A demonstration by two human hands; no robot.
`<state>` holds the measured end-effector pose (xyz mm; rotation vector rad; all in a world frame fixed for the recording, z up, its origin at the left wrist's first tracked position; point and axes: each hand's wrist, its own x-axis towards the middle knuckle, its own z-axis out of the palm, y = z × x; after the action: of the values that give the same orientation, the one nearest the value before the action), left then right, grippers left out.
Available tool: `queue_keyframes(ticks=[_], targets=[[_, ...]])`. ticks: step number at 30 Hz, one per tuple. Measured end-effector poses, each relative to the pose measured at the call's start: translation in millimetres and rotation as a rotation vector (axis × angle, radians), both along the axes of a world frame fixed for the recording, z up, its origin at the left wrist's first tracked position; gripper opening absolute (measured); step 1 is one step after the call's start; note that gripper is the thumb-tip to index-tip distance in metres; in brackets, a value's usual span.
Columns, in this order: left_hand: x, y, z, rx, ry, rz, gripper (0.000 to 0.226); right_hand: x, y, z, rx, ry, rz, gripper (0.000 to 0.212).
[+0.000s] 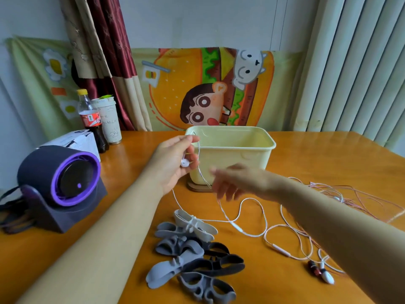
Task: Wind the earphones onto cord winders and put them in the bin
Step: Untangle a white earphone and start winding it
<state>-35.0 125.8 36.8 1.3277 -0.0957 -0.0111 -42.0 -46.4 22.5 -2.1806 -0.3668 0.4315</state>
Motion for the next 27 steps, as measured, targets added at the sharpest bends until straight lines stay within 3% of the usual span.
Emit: queue_keyframes(ticks=[2, 5, 12, 15, 19, 22, 24, 27], targets=[[-1, 0, 2, 0.029, -0.004, -0.003, 0.02, -11, 12, -13, -0.272, -0.104, 0.172, 0.037], [-2, -4, 7, 0.085, -0.018, -0.019, 0.021, -20, 32, -32, -0.554, -0.246, 0.289, 0.041], [-3, -1, 11, 0.188, -0.029, -0.041, 0.022, -17, 26, -29, -0.496, -0.361, 0.268, 0.03], [1, 2, 8, 0.277, -0.063, 0.002, 0.023, -9, -6, -12, -0.335, -0.307, 0.204, 0.021], [9, -4, 1, 0.342, -0.073, -0.013, 0.025, -2, -46, 3, 0.442, 0.015, -0.056, 0.014], [13, -17, -3, 0.325, -0.045, -0.091, 0.026, 6, -55, 6, 0.827, 0.036, -0.191, 0.018], [15, -25, -6, 0.347, -0.061, -0.19, 0.027, 9, -52, 7, 0.952, 0.019, -0.257, 0.015], [15, -30, -7, 0.437, -0.123, -0.373, 0.019, 11, -44, 4, 0.947, -0.03, -0.293, 0.018]])
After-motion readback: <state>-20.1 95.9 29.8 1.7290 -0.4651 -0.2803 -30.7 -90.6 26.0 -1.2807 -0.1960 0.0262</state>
